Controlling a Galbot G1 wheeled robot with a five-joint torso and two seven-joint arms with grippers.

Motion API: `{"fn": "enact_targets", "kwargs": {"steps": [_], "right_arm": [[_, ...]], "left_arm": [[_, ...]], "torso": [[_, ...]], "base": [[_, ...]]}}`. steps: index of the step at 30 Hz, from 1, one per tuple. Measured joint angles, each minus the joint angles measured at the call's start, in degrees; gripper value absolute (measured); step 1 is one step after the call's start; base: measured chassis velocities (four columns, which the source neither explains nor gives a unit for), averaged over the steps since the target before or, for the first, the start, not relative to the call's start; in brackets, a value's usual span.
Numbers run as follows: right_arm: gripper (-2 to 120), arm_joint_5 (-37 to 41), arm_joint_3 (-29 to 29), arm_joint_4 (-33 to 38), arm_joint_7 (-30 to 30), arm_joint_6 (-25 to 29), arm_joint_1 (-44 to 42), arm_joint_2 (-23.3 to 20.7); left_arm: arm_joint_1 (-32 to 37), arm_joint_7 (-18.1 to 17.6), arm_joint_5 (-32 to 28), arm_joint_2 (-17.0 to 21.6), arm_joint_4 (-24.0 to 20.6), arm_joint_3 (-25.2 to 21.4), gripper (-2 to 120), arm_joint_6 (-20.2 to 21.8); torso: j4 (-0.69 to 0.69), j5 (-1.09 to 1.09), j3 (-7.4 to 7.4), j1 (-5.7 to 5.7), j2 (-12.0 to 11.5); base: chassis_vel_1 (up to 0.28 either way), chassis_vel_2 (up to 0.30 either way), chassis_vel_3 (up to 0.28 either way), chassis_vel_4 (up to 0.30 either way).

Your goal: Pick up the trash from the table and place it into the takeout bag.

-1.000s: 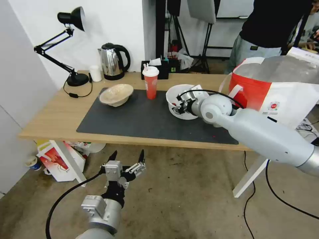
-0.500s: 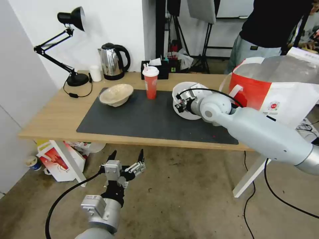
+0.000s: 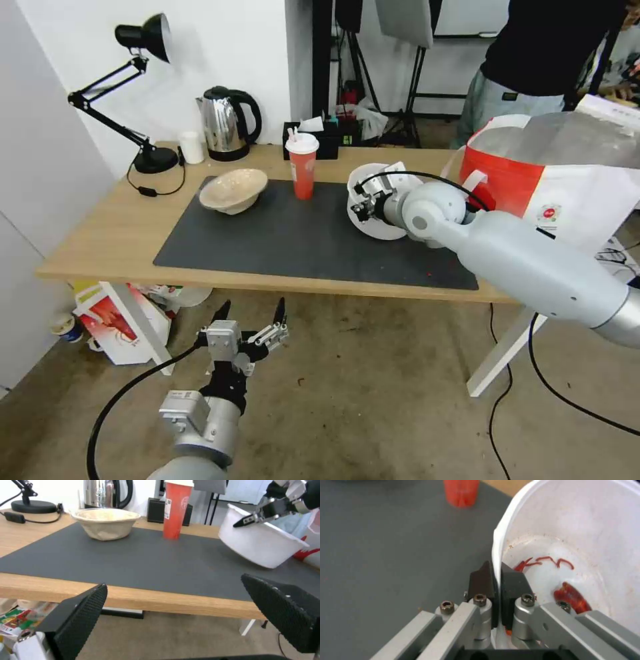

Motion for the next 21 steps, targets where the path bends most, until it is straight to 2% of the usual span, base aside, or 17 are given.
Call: {"fn": "enact_targets", "kwargs": {"steps": [5,12,21], "right_arm": [[0,0.8,0.2,0.4,-0.1,0.0,0.9,-0.2],[0,6.1,6.0,5.8,-0.4,0.0,3.0,-2.2],[0,7.5,7.8,7.1,-2.5,0.0,6.0,-3.9]], "left_arm": [[0.0,-0.1,-0.2,0.0,-0.2,0.0,100,0.0],[0.4,-0.1,-0.8,0.3,-0.8,-0.7,100,0.0],[0.6,-0.2,-0.8,0.1,-1.1,-0.7,100,0.0]], "torso": [[0.00,0.00,0.00,0.00,0.0],[0.00,0.00,0.00,0.00,0.0],[0.00,0.00,0.00,0.00,0.0]], "base": [[0.000,0.000,0.000,0.000],[0.000,0.000,0.000,0.000],[0.000,0.000,0.000,0.000]]}}
